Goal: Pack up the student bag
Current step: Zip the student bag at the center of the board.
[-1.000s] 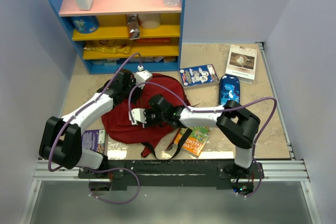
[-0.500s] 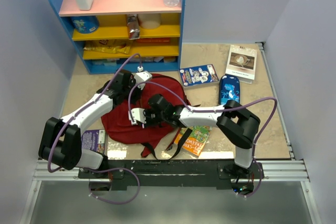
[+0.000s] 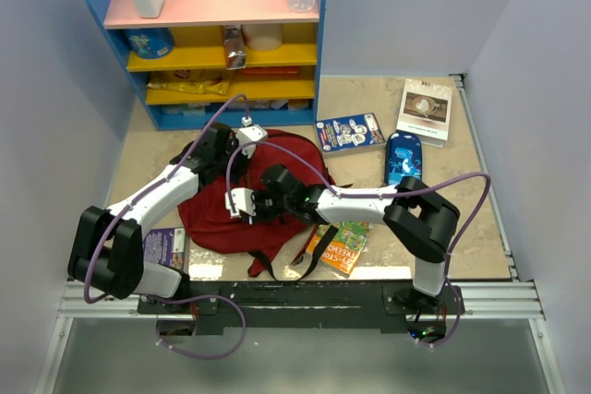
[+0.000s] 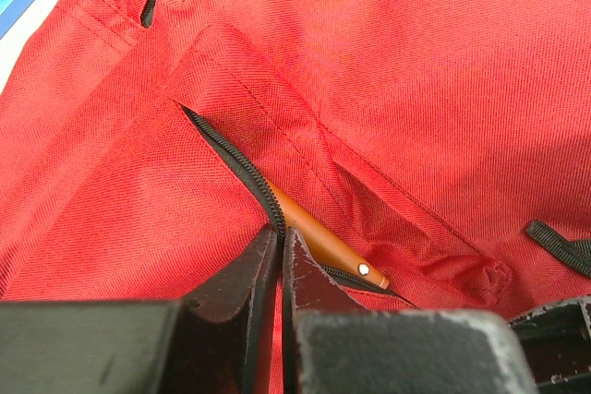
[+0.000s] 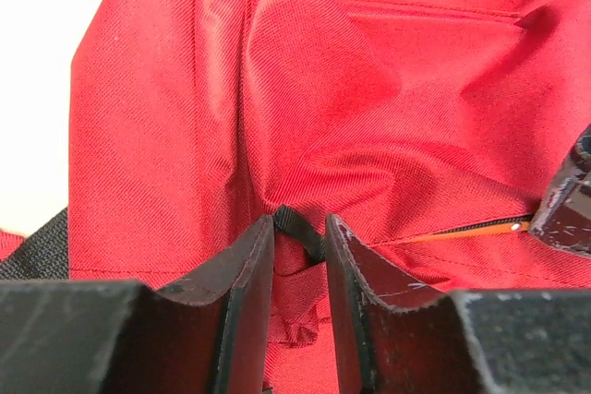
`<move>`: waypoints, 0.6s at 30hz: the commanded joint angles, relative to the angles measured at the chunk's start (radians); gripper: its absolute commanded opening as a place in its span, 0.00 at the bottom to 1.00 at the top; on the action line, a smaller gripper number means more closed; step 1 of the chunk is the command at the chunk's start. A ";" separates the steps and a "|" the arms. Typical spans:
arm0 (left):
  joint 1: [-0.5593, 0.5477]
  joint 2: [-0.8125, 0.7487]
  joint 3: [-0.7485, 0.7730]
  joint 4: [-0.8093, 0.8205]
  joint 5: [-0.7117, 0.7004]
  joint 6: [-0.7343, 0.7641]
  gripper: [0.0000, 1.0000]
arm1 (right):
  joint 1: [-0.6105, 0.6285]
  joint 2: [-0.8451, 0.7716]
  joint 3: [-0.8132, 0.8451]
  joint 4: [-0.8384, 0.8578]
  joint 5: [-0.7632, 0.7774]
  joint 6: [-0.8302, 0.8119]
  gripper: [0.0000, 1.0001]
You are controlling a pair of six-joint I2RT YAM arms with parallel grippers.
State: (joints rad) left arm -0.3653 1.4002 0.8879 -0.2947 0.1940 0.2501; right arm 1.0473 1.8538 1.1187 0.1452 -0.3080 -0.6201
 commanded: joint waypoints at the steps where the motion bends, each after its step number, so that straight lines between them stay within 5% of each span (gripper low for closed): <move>1: 0.002 -0.033 0.000 0.026 0.018 0.009 0.09 | 0.003 -0.056 0.004 0.059 -0.017 0.016 0.29; 11: 0.002 -0.038 -0.004 0.023 0.015 0.012 0.09 | 0.002 -0.044 0.006 0.076 -0.020 0.025 0.12; 18: 0.002 -0.040 -0.012 0.023 0.019 0.014 0.09 | -0.001 -0.061 0.015 0.065 -0.036 0.028 0.10</move>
State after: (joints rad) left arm -0.3653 1.3933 0.8852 -0.2935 0.1940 0.2539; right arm 1.0473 1.8534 1.1179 0.1589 -0.3088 -0.6014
